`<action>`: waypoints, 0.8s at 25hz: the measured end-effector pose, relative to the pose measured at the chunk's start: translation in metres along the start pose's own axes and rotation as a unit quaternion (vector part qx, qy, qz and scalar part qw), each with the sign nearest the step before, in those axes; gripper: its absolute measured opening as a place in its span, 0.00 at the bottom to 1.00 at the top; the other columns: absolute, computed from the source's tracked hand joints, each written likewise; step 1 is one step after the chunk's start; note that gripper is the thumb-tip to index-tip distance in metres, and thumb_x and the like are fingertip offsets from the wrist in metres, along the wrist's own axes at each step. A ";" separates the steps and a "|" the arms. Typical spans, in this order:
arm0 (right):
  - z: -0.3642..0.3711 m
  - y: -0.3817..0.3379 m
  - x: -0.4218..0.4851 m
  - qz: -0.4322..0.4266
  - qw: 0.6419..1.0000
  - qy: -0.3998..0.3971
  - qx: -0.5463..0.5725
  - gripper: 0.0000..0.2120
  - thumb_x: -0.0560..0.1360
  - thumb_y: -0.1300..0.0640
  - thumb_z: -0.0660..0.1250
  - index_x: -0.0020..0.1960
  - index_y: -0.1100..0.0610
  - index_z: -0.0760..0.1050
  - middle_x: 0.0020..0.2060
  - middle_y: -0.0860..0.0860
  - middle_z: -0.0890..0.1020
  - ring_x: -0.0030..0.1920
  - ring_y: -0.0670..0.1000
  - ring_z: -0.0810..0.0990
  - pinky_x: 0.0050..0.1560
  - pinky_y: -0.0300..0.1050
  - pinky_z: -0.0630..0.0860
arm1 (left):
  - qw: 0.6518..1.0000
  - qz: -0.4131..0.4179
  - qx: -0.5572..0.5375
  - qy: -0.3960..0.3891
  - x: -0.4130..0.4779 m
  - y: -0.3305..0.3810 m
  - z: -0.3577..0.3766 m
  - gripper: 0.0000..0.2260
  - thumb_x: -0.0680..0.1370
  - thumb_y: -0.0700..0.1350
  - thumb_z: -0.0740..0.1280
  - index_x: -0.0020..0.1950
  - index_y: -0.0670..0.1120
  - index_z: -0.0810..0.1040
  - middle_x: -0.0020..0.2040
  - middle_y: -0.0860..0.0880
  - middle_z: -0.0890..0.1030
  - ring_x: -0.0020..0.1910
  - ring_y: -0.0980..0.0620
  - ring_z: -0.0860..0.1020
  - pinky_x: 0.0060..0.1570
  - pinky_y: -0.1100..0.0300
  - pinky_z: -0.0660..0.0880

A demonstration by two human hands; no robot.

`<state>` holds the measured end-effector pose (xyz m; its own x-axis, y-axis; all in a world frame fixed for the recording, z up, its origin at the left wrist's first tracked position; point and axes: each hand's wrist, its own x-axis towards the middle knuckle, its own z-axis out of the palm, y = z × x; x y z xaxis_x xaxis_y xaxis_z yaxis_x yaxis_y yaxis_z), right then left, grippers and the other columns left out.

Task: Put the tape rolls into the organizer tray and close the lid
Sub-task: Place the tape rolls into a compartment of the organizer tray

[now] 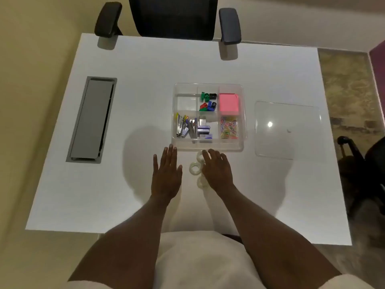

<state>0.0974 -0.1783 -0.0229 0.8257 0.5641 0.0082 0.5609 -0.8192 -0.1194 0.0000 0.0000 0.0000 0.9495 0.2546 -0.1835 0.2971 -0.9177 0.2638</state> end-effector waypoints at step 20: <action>-0.006 -0.013 0.040 -0.033 0.999 0.036 0.011 0.26 0.76 0.44 0.69 0.69 0.58 0.74 0.61 0.59 0.81 0.59 0.60 0.81 0.58 0.54 0.78 | 0.995 -0.077 -0.023 -0.056 0.056 -0.045 0.030 0.30 0.86 0.55 0.53 0.84 0.45 0.47 0.85 0.46 0.47 0.84 0.46 0.45 0.82 0.38 0.45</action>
<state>0.1236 -0.1457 -0.0154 0.7893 0.6078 0.0871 0.6138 -0.7772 -0.1390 0.0368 0.0465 -0.0507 0.8758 0.3539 -0.3282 0.4453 -0.8548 0.2665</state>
